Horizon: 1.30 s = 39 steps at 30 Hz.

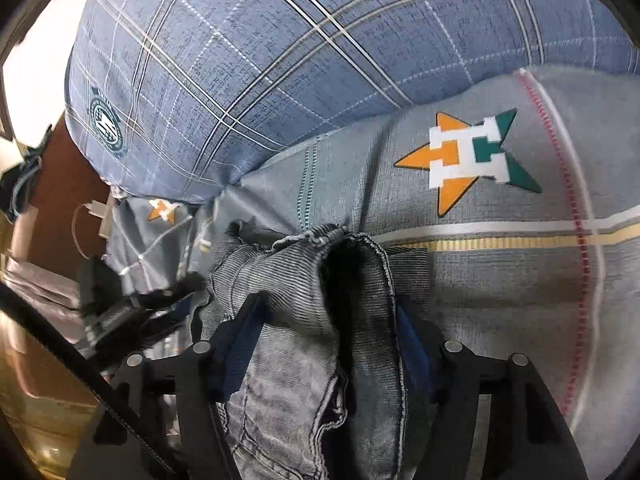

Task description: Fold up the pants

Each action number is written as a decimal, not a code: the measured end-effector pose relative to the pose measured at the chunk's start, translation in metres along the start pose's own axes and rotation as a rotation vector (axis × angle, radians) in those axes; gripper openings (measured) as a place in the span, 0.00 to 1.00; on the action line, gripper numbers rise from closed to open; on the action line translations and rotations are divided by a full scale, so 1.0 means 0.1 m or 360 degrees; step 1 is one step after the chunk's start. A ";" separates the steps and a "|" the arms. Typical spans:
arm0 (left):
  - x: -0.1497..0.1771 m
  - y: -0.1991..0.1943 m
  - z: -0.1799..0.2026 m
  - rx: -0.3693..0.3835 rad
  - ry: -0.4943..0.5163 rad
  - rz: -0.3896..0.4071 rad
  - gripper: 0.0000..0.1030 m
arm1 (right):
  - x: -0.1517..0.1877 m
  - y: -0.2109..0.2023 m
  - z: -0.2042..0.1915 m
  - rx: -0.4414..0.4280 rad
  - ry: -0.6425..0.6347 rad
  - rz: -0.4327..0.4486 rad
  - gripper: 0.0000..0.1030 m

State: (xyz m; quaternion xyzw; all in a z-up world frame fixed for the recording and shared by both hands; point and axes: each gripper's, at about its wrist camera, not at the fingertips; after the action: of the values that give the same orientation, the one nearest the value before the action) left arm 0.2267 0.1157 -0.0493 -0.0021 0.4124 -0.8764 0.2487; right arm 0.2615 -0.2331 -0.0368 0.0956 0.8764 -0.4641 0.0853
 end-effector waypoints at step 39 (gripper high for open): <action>0.84 -0.69 0.25 -0.0222 0.0257 0.0177 0.53 | 0.90 -0.55 -0.24 0.0121 -0.0047 0.0139 0.44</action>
State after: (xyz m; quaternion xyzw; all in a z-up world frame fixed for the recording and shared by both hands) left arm 0.1282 0.0979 -0.0002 0.0741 0.4905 -0.8278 0.2622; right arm 0.1593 -0.2358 -0.0015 0.1300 0.8519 -0.4942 0.1148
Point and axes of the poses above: each gripper's, at about its wrist camera, not at the fingertips, and y roughly the way its jaws point, z to its right, x to its underside, and after that the axes turned 5 degrees about x, right-handed
